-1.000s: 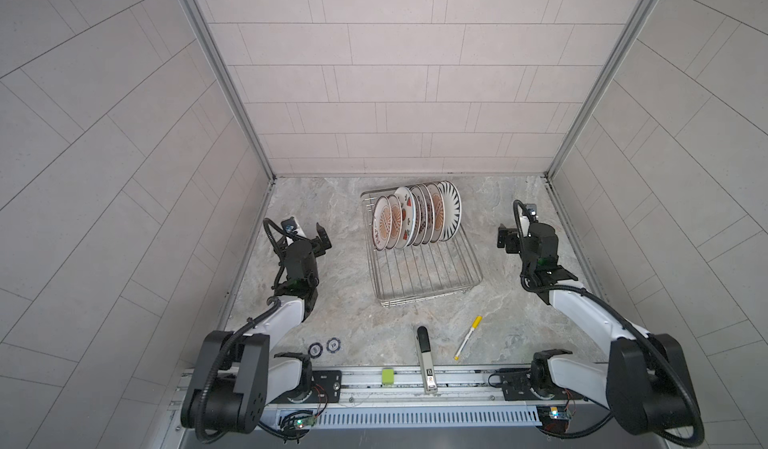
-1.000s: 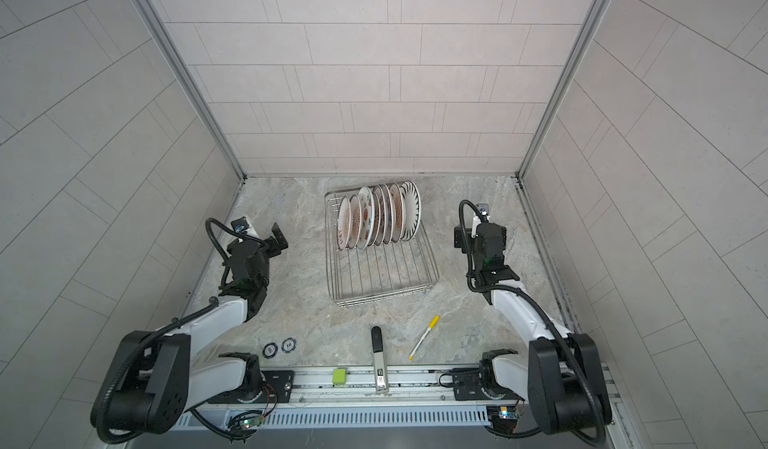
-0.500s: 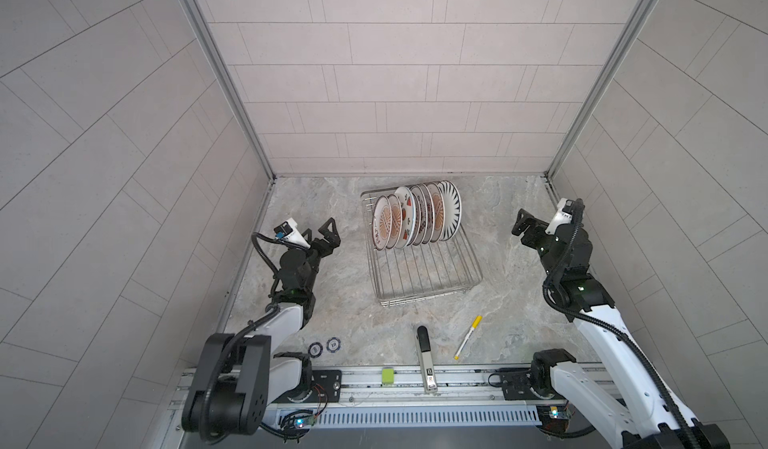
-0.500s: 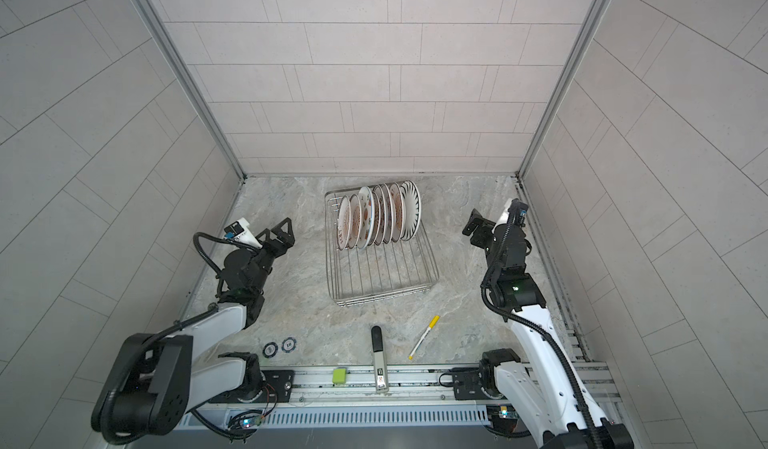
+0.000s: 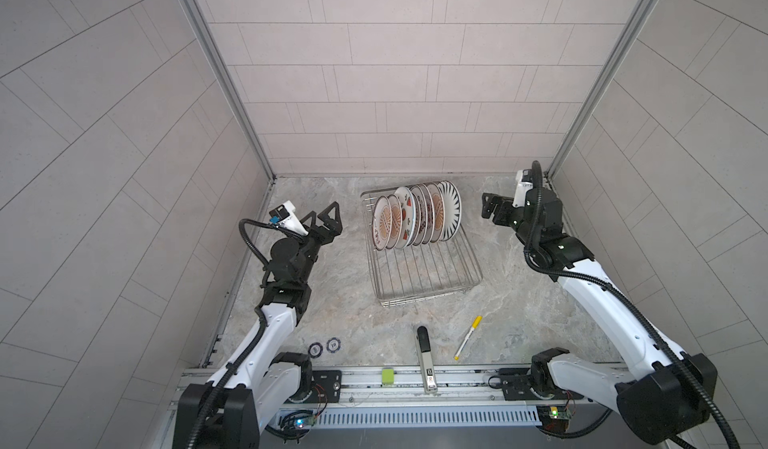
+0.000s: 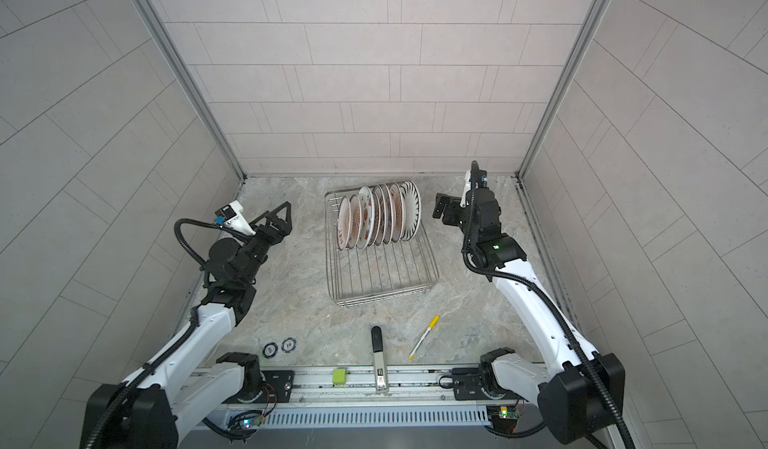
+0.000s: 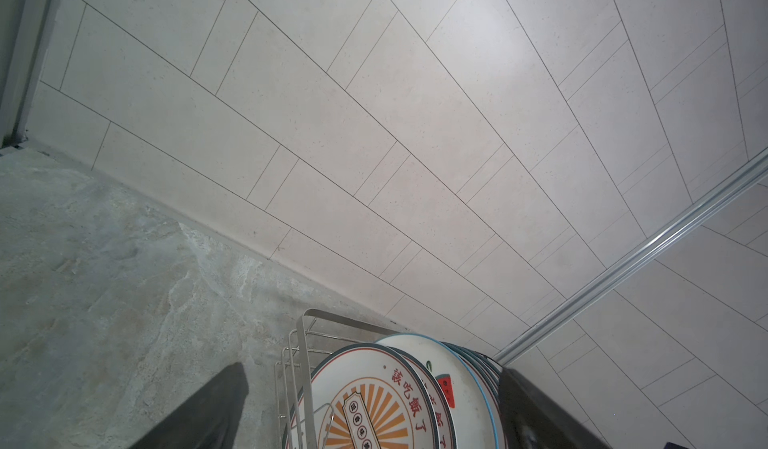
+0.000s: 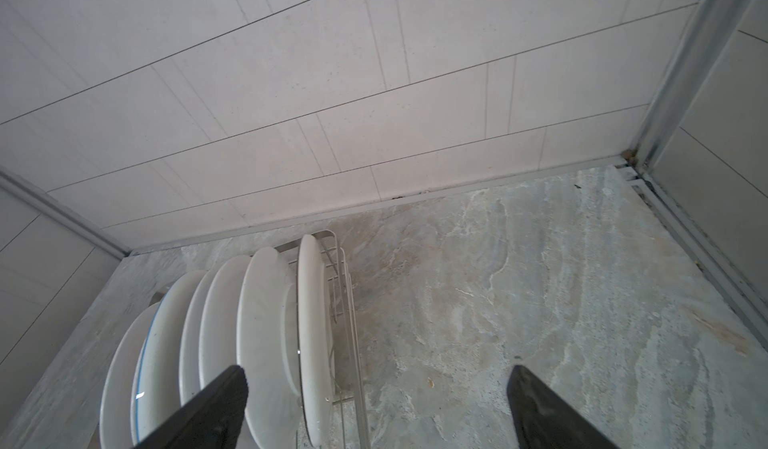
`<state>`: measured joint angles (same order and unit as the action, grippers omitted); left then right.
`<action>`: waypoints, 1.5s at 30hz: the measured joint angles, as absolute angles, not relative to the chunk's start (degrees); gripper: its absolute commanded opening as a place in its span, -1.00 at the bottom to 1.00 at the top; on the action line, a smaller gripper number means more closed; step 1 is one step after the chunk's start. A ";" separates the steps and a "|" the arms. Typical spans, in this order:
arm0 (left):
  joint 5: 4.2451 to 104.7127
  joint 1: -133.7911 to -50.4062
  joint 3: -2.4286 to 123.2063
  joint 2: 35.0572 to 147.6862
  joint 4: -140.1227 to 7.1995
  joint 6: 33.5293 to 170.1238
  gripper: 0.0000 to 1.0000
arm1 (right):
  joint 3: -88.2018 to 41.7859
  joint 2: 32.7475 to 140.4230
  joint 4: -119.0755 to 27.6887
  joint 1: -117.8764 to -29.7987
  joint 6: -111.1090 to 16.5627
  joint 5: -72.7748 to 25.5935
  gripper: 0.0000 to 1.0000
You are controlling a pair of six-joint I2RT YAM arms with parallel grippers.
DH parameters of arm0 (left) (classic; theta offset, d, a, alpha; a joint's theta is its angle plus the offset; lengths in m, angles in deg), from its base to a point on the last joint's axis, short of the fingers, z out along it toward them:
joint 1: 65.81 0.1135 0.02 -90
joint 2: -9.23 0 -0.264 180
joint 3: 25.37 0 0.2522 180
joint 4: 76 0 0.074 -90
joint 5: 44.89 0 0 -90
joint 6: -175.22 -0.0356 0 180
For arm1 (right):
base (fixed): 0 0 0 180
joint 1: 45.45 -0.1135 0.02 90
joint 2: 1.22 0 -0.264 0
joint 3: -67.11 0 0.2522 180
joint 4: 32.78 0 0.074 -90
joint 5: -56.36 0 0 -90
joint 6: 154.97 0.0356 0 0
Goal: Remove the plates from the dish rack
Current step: 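Raise both grippers and reach toward the plates in the wire rack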
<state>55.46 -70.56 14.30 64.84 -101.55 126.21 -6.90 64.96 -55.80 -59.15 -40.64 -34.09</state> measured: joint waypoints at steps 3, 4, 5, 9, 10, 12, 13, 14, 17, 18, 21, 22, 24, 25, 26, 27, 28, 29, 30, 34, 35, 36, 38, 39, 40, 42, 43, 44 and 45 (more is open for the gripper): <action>56.29 -69.05 13.23 65.63 -102.36 128.25 1.00 | -10.27 68.17 -57.07 -59.43 -41.44 -33.81 0.99; 56.53 -68.86 13.34 65.98 -101.88 128.31 1.00 | -11.23 69.28 -57.77 -59.37 -41.79 -33.37 0.99; 56.62 -68.73 13.67 66.24 -100.83 128.29 1.00 | -12.19 70.46 -58.53 -59.32 -42.43 -32.65 0.99; 57.29 -70.80 16.44 67.07 -96.15 127.74 1.00 | -14.03 73.59 -61.46 -62.30 -44.98 -34.20 0.99; 57.29 -71.63 17.03 67.31 -95.56 127.66 1.00 | -14.49 74.16 -62.49 -63.65 -45.51 -35.10 0.99; 57.36 -74.17 18.52 68.38 -93.99 126.63 1.00 | -16.26 75.75 -64.89 -66.45 -46.21 -37.26 0.99; 57.27 -75.42 19.17 68.89 -93.29 126.02 1.00 | -17.22 76.39 -65.79 -67.58 -46.47 -38.38 0.97; 57.10 -76.99 19.90 69.61 -92.52 125.14 1.00 | -18.51 77.22 -66.77 -68.90 -46.82 -39.93 0.95; 56.40 -82.08 22.12 71.99 -89.97 122.21 1.00 | -22.25 79.91 -68.83 -71.78 -47.43 -43.84 0.90; 56.22 -83.39 22.63 72.58 -89.49 121.51 1.00 | -23.41 80.85 -69.50 -72.35 -47.65 -44.50 0.89; 55.96 -87.41 24.14 74.48 -88.39 119.26 1.00 | -27.67 84.67 -71.84 -72.92 -47.78 -46.29 0.80; 55.76 -88.57 24.62 75.16 -88.24 118.72 1.00 | -29.00 86.11 -72.52 -72.90 -47.83 -46.68 0.79; 55.26 -90.56 25.38 76.34 -88.22 117.71 1.00 | -30.31 87.97 -73.24 -72.85 -47.85 -46.81 0.77; 55.04 -91.48 25.73 76.93 -88.22 117.36 1.00 | -30.73 88.76 -73.72 -72.81 -47.87 -46.79 0.75; 54.87 -92.16 25.97 77.43 -88.39 117.10 1.00 | -31.14 89.41 -74.27 -72.83 -47.89 -46.77 0.74; 54.71 -92.70 26.10 77.87 -88.50 117.01 1.00 | -31.45 89.92 -74.53 -72.83 -47.96 -46.70 0.72; 54.65 -93.18 26.30 78.40 -88.52 116.81 1.00 | -31.78 90.40 -74.73 -72.94 -48.04 -46.66 0.70; 54.54 -93.64 26.47 79.01 -88.66 116.66 1.00 | -32.13 90.79 -75.08 -73.09 -48.07 -46.66 0.67; 54.45 -93.95 26.63 79.49 -88.68 116.62 1.00 | -32.30 91.03 -75.21 -73.27 -48.09 -46.64 0.66; 53.73 -94.87 26.74 80.93 -88.94 116.40 1.00 | -32.59 91.12 -75.95 -74.60 -48.33 -46.66 0.56; 53.58 -95.06 26.74 81.17 -89.05 116.36 1.00 | -32.59 91.12 -75.91 -75.04 -48.33 -46.66 0.54; 53.45 -95.17 26.74 81.39 -89.22 116.33 1.00 | -32.59 91.10 -75.91 -75.48 -48.33 -46.66 0.49; 53.18 -95.24 26.76 82.07 -90.01 116.31 1.00 | -32.72 91.10 -76.00 -76.74 -48.57 -46.68 0.44; 53.10 -95.24 26.76 82.33 -90.19 116.33 1.00 | -33.00 91.18 -76.26 -77.44 -48.57 -46.75 0.41; 52.92 -95.24 26.76 82.57 -90.30 116.33 1.00 | -33.59 91.36 -76.65 -78.38 -48.63 -46.79 0.41; 52.51 -95.24 26.74 82.68 -90.25 116.25 1.00 | -34.86 91.82 -76.78 -79.78 -48.66 -46.72 0.33; 52.16 -95.24 26.74 82.57 -90.27 116.20 1.00 | -35.30 91.95 -76.63 -80.50 -48.55 -46.46 0.28; 51.70 -95.24 26.74 82.31 -90.21 116.07 1.00 | -35.36 91.95 -76.35 -81.11 -48.42 -46.07 0.24; 51.28 -95.24 26.74 81.96 -90.19 115.92 1.00 | -35.41 91.97 -76.24 -81.53 -48.42 -45.76 0.22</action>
<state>51.28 -95.24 26.74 81.96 -90.19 115.92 -35.41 91.97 -76.24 -81.53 -48.42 -45.76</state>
